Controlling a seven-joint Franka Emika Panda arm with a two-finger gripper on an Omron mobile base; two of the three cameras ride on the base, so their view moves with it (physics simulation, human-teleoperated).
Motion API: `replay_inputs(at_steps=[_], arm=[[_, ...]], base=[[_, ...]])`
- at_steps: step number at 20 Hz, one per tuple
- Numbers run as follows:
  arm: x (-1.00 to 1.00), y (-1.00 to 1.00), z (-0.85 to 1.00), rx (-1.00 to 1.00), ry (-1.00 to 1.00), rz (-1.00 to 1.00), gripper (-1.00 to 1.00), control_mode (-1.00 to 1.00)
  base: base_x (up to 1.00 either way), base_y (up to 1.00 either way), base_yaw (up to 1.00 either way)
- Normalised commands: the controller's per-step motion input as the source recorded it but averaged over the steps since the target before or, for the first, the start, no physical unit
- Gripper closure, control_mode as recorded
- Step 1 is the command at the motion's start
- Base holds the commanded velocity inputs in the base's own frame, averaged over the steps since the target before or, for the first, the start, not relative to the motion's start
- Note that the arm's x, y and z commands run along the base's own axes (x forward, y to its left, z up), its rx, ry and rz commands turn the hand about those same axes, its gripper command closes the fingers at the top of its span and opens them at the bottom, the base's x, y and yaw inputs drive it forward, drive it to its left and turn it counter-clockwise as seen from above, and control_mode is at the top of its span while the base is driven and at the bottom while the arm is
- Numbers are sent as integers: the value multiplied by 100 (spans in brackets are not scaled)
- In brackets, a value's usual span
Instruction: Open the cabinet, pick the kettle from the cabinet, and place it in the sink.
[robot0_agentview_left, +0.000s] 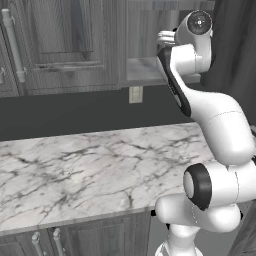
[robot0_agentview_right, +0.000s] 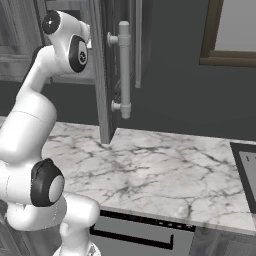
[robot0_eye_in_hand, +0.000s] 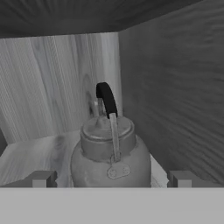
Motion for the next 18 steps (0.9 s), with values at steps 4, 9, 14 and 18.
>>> replay_inputs(at_steps=[4,9,14,18], arm=[[28,-1,-8,0,0,0,-100,-100],[30,0,-7,0,0,0,-100,-100],[26,-6,-1,0,0,0,-100,-100],[23,-9,1,0,0,0,-100,-100]], base=[[0,0,0],[0,0,0],[0,0,0],[0,0,0]])
